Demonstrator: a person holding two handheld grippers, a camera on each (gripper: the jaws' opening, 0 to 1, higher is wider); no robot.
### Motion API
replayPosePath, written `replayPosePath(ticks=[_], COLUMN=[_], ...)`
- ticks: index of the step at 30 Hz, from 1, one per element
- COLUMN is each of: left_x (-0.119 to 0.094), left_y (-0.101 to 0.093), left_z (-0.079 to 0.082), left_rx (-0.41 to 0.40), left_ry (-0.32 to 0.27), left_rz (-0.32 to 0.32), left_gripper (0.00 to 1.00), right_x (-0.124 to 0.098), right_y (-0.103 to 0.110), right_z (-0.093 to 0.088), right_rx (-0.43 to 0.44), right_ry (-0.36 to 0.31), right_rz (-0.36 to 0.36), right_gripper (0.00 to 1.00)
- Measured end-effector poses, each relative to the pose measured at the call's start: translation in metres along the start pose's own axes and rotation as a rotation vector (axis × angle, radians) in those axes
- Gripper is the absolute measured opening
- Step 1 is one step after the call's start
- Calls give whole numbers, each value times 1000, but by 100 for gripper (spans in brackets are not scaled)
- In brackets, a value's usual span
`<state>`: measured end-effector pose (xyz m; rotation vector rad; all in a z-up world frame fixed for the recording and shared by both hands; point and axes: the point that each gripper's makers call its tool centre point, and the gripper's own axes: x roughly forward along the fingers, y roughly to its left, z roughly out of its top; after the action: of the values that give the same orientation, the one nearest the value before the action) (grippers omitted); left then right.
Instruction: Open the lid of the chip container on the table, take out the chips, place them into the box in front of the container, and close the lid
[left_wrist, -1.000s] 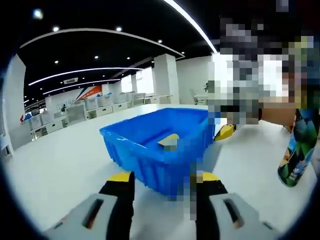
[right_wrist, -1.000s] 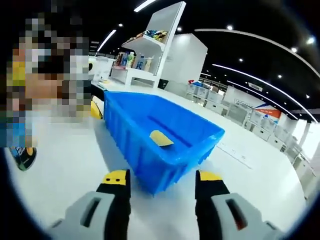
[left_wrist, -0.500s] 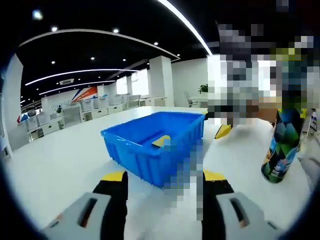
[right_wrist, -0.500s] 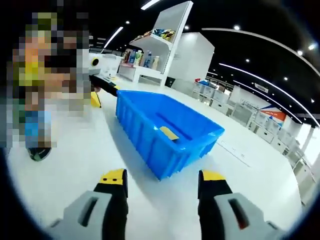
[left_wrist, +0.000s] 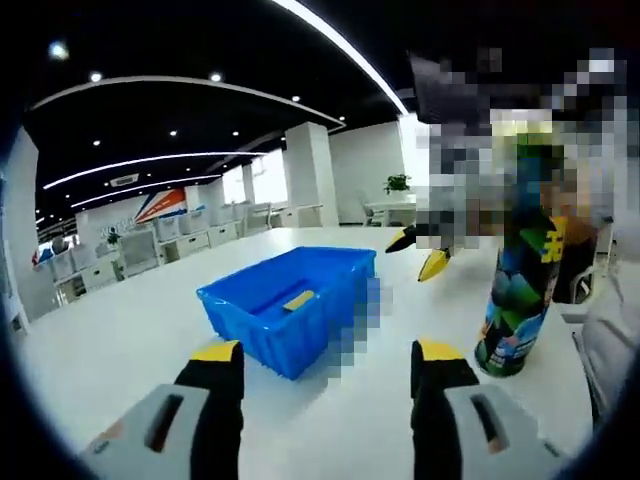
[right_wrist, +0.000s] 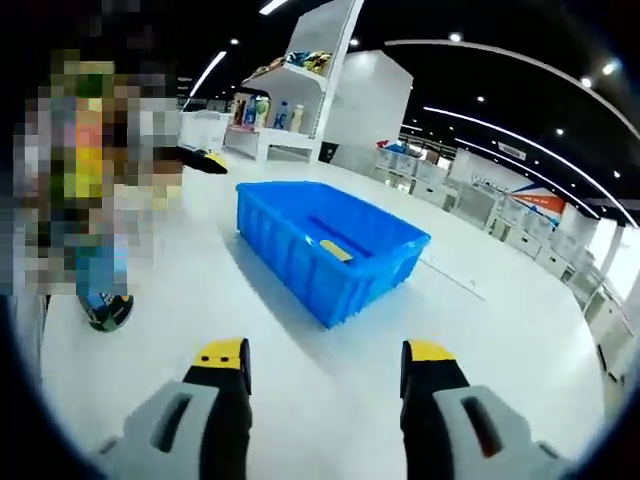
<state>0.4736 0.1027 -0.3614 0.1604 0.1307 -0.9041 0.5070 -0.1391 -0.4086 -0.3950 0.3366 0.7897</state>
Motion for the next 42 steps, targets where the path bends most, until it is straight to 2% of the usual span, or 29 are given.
replayPosePath(ticks=[1, 6, 8, 9, 10, 11, 13, 16, 17, 19, 22, 23, 24, 26, 28, 31, 36, 39, 42], left_x=[-5, -23, -31, -34, -35, -39, -44, -49, -52, -54, -60, -62, -62, -65, -69, -74, -87, -93, -103], left_y=[-6, -14, -15, -15, -14, -15, -18, -16, -19, -23, -26, -27, -37, -40, -48, -62, -77, -83, -89], left_z=[1, -2, 2, 5, 6, 7, 9, 4, -3, -2, -12, -12, -11, -14, -15, -18, -14, -12, -11], left_rx=[-54, -54, -62, -94, -104, -105, -135, -154, -163, -151, -132, -133, -132, -145, -147, -167, -149, -150, -106], left_ry=[11, 73, 49, 26, 18, 9, 0, 38, 86, 88, 156, 161, 163, 184, 185, 216, 229, 234, 265], left_rz=[-24, 8, 18, 33, 40, 47, 57, 97, 100, 90, 112, 113, 115, 121, 103, 74, 78, 82, 103], left_gripper=[68, 72, 74, 75, 75, 76, 76, 81, 82, 82, 82, 82, 82, 83, 82, 84, 85, 87, 90], right_x=[-3, -17, -22, -24, -28, -29, -32, -38, -40, -45, -56, -59, -64, -74, -83, -97, -113, -125, -138], right_y=[2, 16, 18, 18, 15, 14, 13, 27, 28, 30, 37, 38, 39, 45, 49, 54, 64, 65, 62], right_z=[0, 1, -2, -6, -15, -19, -24, -22, -23, -24, -28, -28, -27, -24, -22, -22, -22, -16, -7], right_rx=[2, -44, -43, -35, -2, 24, 32, 49, 56, 64, 51, 51, 54, 62, 68, 46, 40, 38, 14], right_ry=[3, 18, 37, 54, 100, 119, 116, 102, 102, 101, 124, 127, 126, 115, 117, 125, 138, 131, 121], right_rz=[4, 20, 19, 12, -14, -25, -16, 11, 17, 20, 2, -2, -5, -7, -17, -33, -35, -51, -88], right_gripper=[61, 64, 63, 62, 60, 59, 60, 61, 60, 59, 60, 60, 61, 63, 63, 64, 66, 66, 62])
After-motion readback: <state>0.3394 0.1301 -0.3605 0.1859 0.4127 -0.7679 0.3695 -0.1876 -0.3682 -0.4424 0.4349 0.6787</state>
